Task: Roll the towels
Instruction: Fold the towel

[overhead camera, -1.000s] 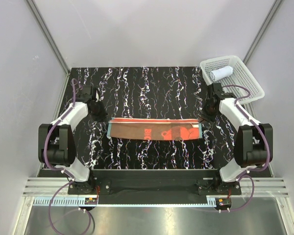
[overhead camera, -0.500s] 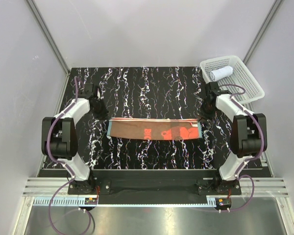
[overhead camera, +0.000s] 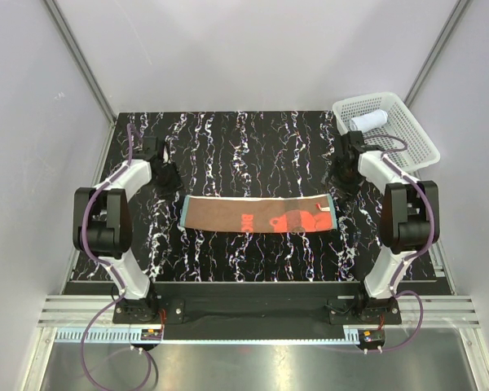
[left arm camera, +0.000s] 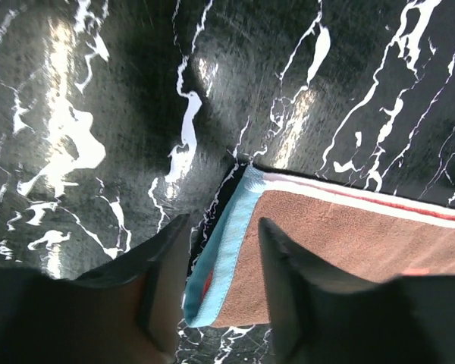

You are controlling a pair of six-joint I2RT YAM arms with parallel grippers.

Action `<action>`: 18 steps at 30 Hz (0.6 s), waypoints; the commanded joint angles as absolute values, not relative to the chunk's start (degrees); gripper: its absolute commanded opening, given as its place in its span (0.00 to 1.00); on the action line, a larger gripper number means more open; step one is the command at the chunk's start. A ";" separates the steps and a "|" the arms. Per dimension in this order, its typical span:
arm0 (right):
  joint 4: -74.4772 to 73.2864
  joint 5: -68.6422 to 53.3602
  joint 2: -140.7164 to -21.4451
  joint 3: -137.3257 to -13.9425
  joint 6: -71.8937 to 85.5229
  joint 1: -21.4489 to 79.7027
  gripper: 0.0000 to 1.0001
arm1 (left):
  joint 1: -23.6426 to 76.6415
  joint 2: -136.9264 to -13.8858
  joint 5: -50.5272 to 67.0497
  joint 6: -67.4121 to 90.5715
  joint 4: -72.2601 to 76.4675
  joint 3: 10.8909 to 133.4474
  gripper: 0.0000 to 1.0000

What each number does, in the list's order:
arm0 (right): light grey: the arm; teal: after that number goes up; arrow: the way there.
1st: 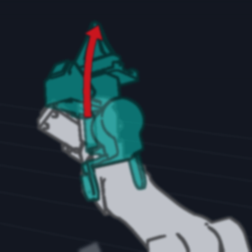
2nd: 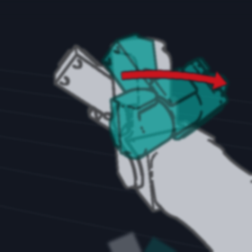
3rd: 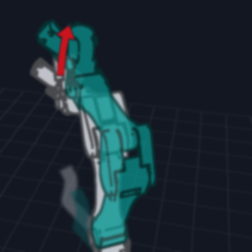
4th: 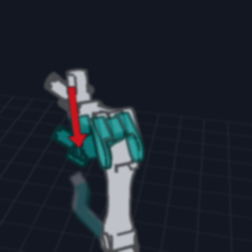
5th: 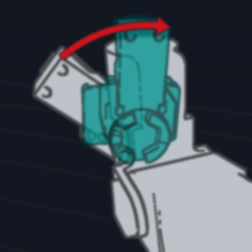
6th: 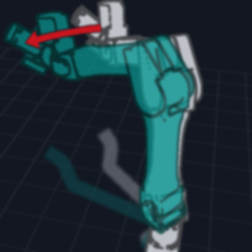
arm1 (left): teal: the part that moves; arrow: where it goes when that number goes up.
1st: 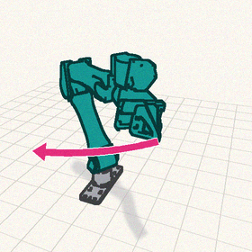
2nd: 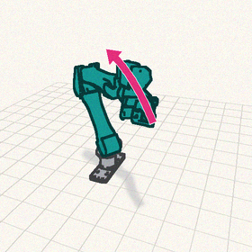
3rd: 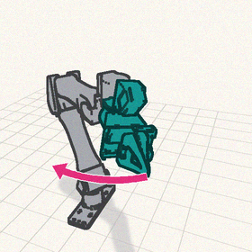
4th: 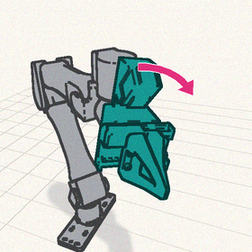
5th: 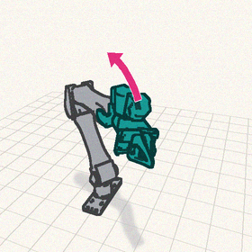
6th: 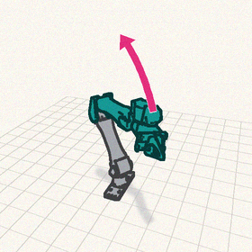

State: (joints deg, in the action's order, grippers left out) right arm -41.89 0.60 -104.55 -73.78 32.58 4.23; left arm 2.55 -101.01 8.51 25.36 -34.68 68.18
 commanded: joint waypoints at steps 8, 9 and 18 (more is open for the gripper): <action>-47.28 6.77 -94.93 -79.11 31.20 3.87 0.77 | 2.28 -89.75 2.20 21.98 -35.68 70.76 0.63; -47.55 6.68 -92.83 -78.49 31.20 3.87 0.77 | 2.29 -88.61 1.76 21.19 -35.60 70.32 0.64; -40.26 -3.95 -79.19 -57.42 34.89 3.78 0.65 | 3.95 -76.57 4.83 15.56 -32.09 61.62 0.68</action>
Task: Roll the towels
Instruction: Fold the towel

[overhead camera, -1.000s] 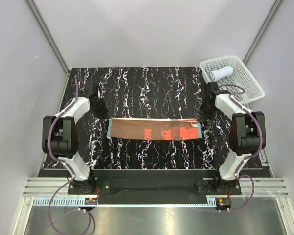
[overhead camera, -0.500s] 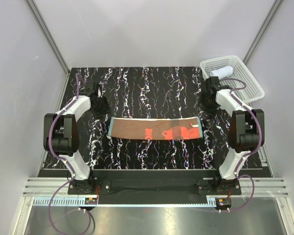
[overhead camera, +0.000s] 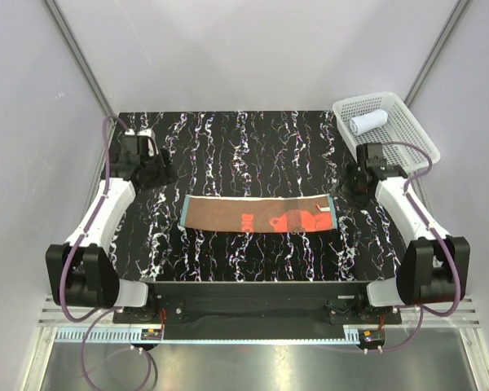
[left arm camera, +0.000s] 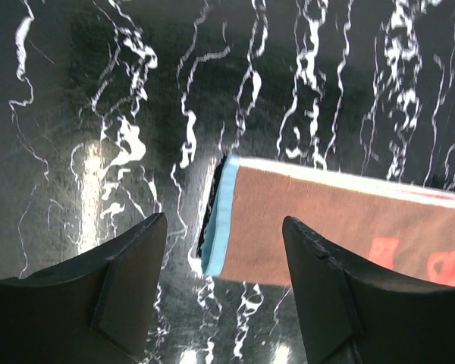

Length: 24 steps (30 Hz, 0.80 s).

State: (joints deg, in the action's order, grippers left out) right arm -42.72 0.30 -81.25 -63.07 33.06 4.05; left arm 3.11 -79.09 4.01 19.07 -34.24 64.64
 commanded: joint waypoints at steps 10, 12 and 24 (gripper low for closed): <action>-33.24 -6.85 -78.75 -45.89 40.25 2.03 0.57 | 7.73 -74.36 3.60 14.59 -31.29 58.45 0.68; -31.91 -7.64 -79.54 -44.05 40.60 0.80 0.56 | 8.00 -74.44 3.78 14.68 -31.29 58.45 0.68; -26.46 -9.14 -83.14 -40.69 41.75 -2.28 0.52 | 8.70 -74.71 4.83 14.77 -31.29 58.80 0.68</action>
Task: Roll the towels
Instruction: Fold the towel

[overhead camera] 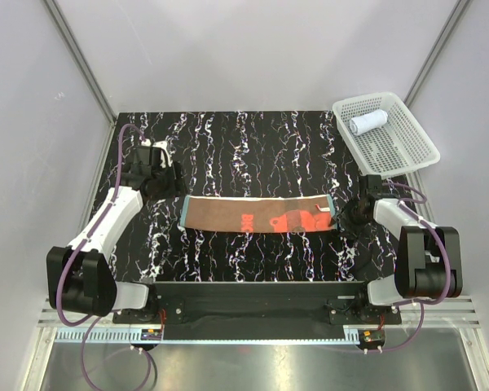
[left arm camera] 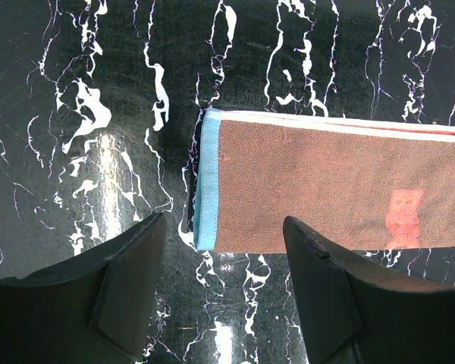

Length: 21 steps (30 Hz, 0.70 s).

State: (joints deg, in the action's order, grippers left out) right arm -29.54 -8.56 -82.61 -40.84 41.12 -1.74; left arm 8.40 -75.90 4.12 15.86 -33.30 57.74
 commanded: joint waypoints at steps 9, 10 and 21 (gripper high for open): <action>-25.75 -6.07 -79.45 -40.34 39.82 -2.55 0.46 | 9.05 -75.32 4.22 14.68 -31.46 58.97 0.68; -25.84 -5.98 -79.71 -40.43 39.55 -2.64 0.45 | 9.05 -75.50 4.31 14.59 -31.55 59.06 0.68; -21.80 -6.94 -85.34 -40.78 39.11 -2.72 0.37 | 9.76 -75.94 3.43 14.24 -31.82 58.97 0.68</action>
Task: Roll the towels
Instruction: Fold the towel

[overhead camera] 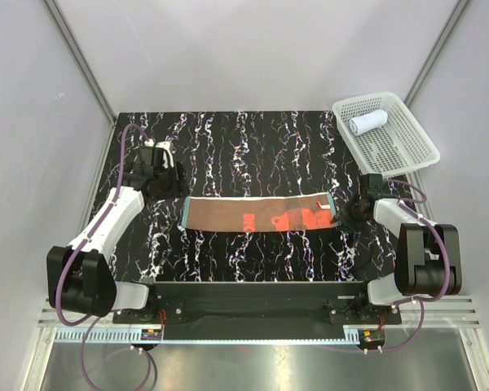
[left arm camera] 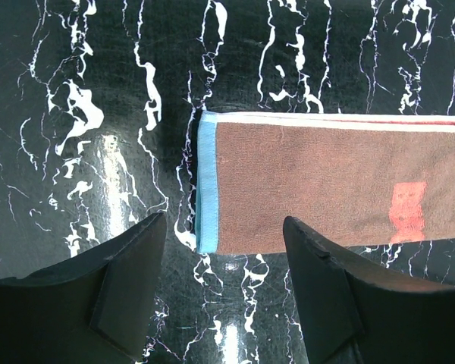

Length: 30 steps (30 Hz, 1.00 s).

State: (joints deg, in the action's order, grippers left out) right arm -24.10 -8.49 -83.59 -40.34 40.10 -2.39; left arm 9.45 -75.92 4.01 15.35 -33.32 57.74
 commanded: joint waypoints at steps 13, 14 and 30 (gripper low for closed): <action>-21.62 -8.26 -86.75 -41.31 38.15 -2.81 0.02 | 9.84 -76.38 3.78 14.06 -32.08 59.15 0.68; -21.97 -8.00 -86.49 -41.57 37.97 -2.81 0.01 | 9.84 -76.12 3.78 14.06 -31.99 59.06 0.68; -40.50 -0.35 -75.76 -60.80 36.47 6.75 0.00 | 10.81 -68.47 2.64 14.59 -32.34 54.49 0.68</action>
State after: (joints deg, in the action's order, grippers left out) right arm -36.45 -2.74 -76.18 -55.42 36.27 2.92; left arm 10.70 -70.04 4.08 14.98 -34.30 54.85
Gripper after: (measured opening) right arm 0.059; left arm 0.679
